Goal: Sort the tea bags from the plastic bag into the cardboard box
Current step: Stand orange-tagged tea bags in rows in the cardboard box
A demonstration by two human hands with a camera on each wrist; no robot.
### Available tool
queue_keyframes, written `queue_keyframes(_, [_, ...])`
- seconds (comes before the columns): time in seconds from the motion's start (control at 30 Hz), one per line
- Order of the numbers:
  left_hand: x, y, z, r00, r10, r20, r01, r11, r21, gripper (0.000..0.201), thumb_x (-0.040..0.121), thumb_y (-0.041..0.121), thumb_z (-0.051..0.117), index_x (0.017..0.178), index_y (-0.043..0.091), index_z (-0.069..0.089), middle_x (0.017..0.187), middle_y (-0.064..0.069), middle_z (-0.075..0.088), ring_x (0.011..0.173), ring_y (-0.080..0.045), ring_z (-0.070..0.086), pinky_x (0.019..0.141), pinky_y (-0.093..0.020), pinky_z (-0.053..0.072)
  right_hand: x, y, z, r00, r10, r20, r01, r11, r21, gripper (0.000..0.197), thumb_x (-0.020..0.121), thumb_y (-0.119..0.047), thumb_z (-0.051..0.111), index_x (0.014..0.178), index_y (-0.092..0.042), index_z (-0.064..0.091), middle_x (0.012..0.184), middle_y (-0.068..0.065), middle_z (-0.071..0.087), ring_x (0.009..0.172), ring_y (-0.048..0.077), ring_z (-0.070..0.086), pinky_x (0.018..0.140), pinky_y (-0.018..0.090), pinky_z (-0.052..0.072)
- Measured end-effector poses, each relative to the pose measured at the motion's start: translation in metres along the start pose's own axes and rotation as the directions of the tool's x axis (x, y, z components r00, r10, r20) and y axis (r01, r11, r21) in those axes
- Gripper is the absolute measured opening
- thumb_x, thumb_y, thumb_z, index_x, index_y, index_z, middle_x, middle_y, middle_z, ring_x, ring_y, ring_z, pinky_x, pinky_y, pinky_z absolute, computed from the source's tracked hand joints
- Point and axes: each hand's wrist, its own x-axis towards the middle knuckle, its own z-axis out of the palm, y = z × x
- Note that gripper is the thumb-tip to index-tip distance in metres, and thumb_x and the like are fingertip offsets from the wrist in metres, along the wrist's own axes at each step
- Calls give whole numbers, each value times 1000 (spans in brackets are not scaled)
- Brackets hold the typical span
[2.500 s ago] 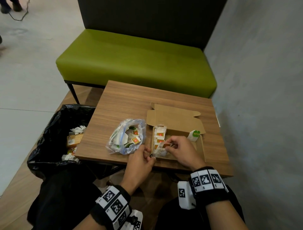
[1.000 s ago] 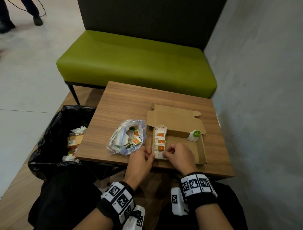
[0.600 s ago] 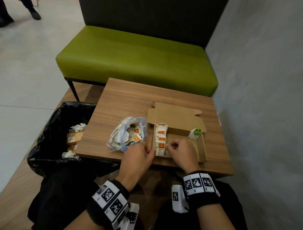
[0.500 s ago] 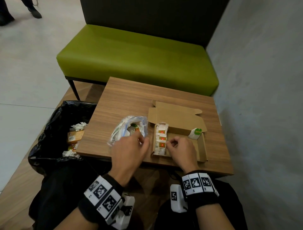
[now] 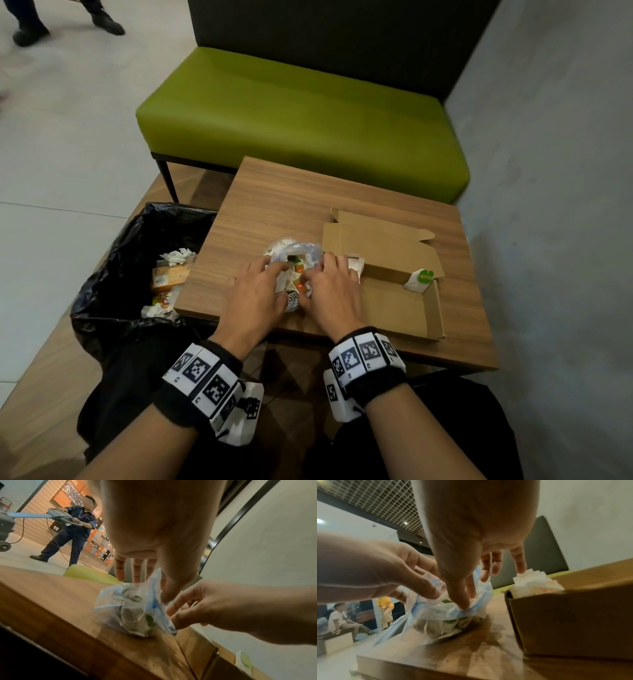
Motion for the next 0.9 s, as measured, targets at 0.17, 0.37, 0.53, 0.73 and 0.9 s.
queue_keyframes(0.17, [1, -2, -1, 1000, 10, 2, -10, 999, -43, 50, 85, 23, 70, 132, 29, 53, 138, 4, 51, 125, -19, 49, 102, -41, 45, 9, -5, 5, 1000, 20, 13, -18, 992, -123, 27, 89, -32, 65, 115, -23, 68, 129, 7, 45, 121, 27, 39, 96, 44, 41])
queue_keyframes(0.37, [1, 0, -4, 1000, 13, 0, -13, 994, -106, 52, 83, 17, 71, 132, 23, 55, 132, 3, 55, 121, -19, 52, 101, -41, 46, 8, -8, 20, 993, -20, -113, 2, 988, -155, 17, 89, -33, 65, 102, -29, 75, 115, 6, 54, 108, 27, 48, 85, 42, 42])
queue_keyframes(0.53, [1, 1, -6, 1000, 8, -1, -8, 992, -125, 51, 83, 17, 71, 132, 21, 55, 132, 1, 55, 121, -19, 52, 101, -38, 46, 5, -3, 25, 981, -46, -191, 13, 985, -170, 19, 88, -34, 67, 103, -26, 75, 110, 7, 60, 100, 27, 53, 80, 43, 45])
queue_keyframes(0.73, [0, 2, -4, 1000, 4, -1, -4, 994, -109, 53, 84, 20, 72, 134, 24, 53, 135, 3, 53, 124, -17, 50, 104, -35, 43, 4, -2, 29, 974, -29, -225, -5, 989, -151, 16, 82, -26, 75, 97, -20, 75, 91, 2, 64, 87, 24, 56, 74, 41, 47])
queue_keyframes(0.9, [1, 3, -6, 1000, -16, 11, 18, 992, -122, 53, 85, 22, 71, 134, 23, 52, 131, 2, 54, 121, -19, 51, 101, -41, 46, 1, 3, 28, 951, -38, -308, 25, 999, -46, 11, 86, -28, 73, 96, -23, 76, 78, -2, 69, 71, 21, 61, 67, 35, 46])
